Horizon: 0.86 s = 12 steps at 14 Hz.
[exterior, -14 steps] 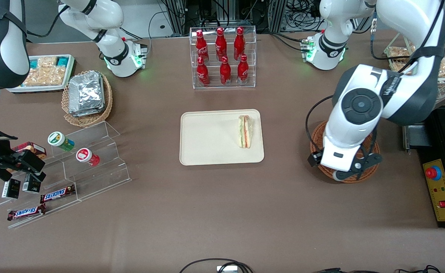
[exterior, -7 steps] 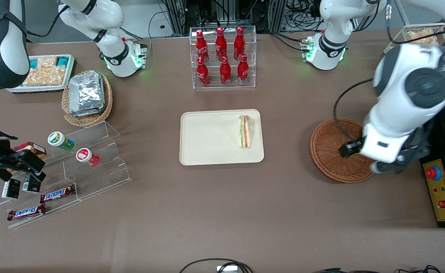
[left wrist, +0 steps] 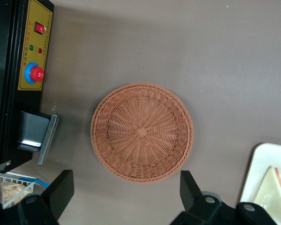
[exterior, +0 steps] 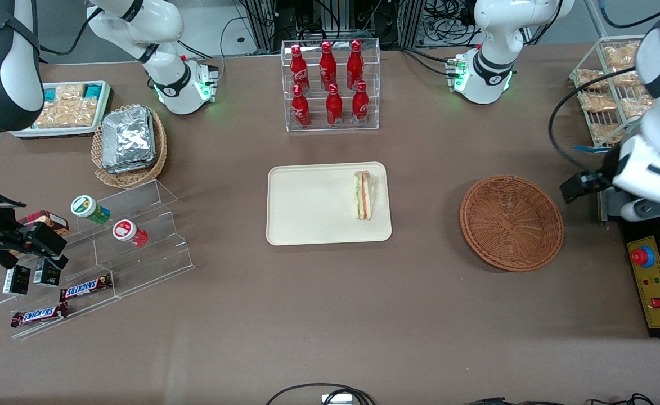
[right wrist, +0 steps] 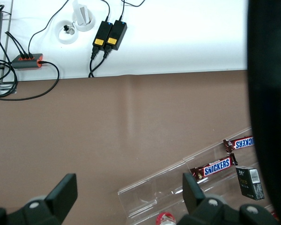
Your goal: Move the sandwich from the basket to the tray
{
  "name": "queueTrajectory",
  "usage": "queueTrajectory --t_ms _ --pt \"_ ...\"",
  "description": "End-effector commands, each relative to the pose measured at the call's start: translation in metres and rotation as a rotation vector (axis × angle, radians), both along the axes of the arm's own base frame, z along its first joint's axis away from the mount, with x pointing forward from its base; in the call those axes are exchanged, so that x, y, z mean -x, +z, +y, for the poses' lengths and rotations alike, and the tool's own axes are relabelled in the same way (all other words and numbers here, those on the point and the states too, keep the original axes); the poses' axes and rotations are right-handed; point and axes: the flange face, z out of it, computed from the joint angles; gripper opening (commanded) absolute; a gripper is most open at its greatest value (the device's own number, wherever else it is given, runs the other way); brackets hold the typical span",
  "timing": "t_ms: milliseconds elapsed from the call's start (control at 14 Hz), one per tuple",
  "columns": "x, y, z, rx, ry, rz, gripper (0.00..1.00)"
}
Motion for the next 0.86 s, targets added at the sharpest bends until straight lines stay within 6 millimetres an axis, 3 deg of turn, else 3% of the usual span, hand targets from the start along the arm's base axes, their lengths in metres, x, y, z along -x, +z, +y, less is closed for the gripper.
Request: queueTrajectory --t_ms 0,286,571,786 --pt "0.02 0.018 0.023 0.071 -0.07 0.02 1.0" --pt "0.035 0.039 0.026 0.087 -0.219 0.04 1.0" --pt "0.037 0.042 0.007 0.068 -0.266 0.046 1.0" --pt "0.037 0.04 0.006 0.067 -0.268 0.05 1.0"
